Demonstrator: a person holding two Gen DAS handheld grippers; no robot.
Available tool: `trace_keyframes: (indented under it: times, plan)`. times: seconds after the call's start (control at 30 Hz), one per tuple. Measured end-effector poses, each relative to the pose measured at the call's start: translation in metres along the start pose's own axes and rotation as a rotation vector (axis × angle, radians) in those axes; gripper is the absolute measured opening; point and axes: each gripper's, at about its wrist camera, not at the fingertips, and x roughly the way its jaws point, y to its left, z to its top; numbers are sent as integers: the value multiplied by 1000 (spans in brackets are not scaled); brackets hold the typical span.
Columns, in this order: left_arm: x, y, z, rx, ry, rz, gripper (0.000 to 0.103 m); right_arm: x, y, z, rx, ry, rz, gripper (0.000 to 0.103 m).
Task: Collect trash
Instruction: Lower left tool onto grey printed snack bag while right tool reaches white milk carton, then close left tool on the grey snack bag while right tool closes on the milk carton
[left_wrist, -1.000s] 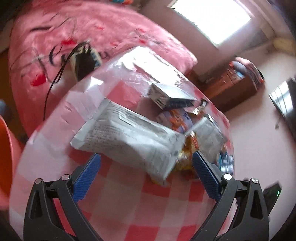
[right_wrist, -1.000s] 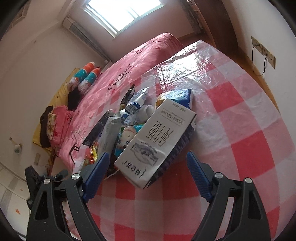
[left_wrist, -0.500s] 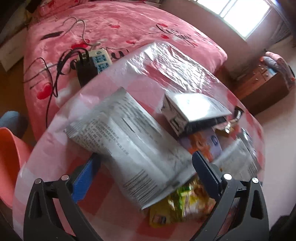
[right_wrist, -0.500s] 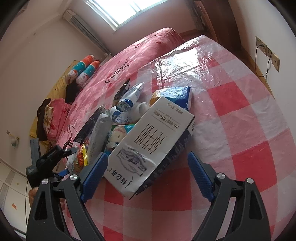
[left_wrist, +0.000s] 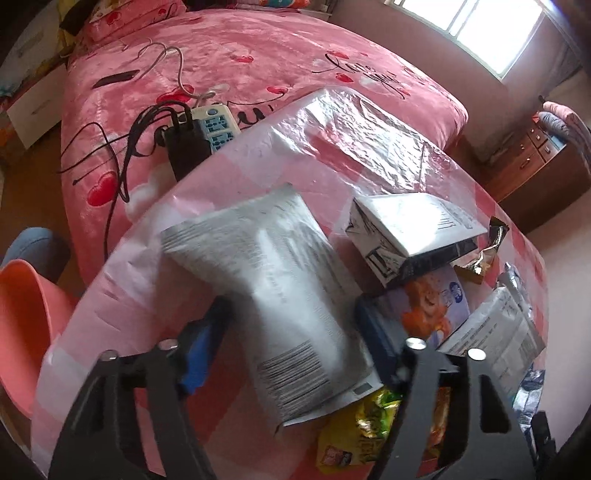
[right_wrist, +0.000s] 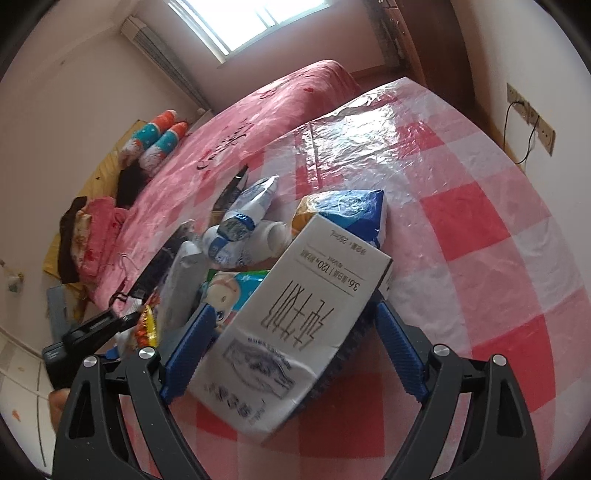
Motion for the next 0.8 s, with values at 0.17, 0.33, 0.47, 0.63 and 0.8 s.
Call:
trace_keyframes:
  times: [0.17, 0.33, 0.47, 0.63, 0.8]
  plan:
    - [-4, 6, -4, 36, 5, -36, 55, 6, 3, -6, -47, 7, -32, 70]
    - [-13, 8, -22, 118, 12, -73, 54, -4, 15, -17, -152, -17, -46, 64]
    - [-23, 11, -41, 191, 31, -117, 55, -12, 27, -33, -240, -13, -44, 62]
    - [-33, 11, -63, 296, 20, -120, 72, -23, 38, -57, -318, 12, -42, 63]
    - [-33, 0, -70, 336, -14, -66, 84, -29, 43, -72, -350, 28, -68, 65]
